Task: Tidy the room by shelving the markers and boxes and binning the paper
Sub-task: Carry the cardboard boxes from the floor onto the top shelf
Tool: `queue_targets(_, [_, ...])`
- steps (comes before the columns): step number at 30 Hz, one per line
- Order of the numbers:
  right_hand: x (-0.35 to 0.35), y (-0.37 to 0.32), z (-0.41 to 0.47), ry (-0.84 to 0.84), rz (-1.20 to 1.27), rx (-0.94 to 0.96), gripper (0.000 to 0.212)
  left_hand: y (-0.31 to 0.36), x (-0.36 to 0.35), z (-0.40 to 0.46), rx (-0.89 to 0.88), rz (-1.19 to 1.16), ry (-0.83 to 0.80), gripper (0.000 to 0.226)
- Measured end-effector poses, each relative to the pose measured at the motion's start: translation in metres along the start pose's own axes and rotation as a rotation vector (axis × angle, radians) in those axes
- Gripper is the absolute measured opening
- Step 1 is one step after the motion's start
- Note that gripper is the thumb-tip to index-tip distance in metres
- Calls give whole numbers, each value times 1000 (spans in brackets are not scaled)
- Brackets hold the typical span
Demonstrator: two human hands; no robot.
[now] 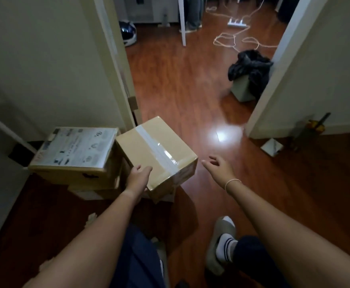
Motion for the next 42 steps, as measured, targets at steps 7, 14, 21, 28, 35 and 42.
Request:
queue_targets(7, [-62,10,100,-92,15,-103,64,-78,-7,51,201,-97,128,81])
queue_targets(14, [-97,13,167,-126,9,-191,64,-120,-37,82,297,-218,96,65])
queue_targets(21, [-94,33,167,-134,142,-243,40,-110,-39,77,275,-244,107,54])
queue_targets(28, [-34,12,118,-90,289,-220,27,-51,-45,36,189,-260,-6,55])
queue_targets(35, [24,-32,30,-80,330,-78,25,28,-25,-23,11,-239,-55,53])
queue_targets(42, [28,-91,-98,-180,441,104,27,102,63,-98,-195,-233,8,55])
Point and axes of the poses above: each hand's wrist, its own z-axis towards the middle knuckle, its own x-axis out of the back of the hand, y = z × x, the point moved 9 cm from there along z, towards the middle knuckle, and after that the axes turned 15 degrees about -x, right-handed, at the moved point
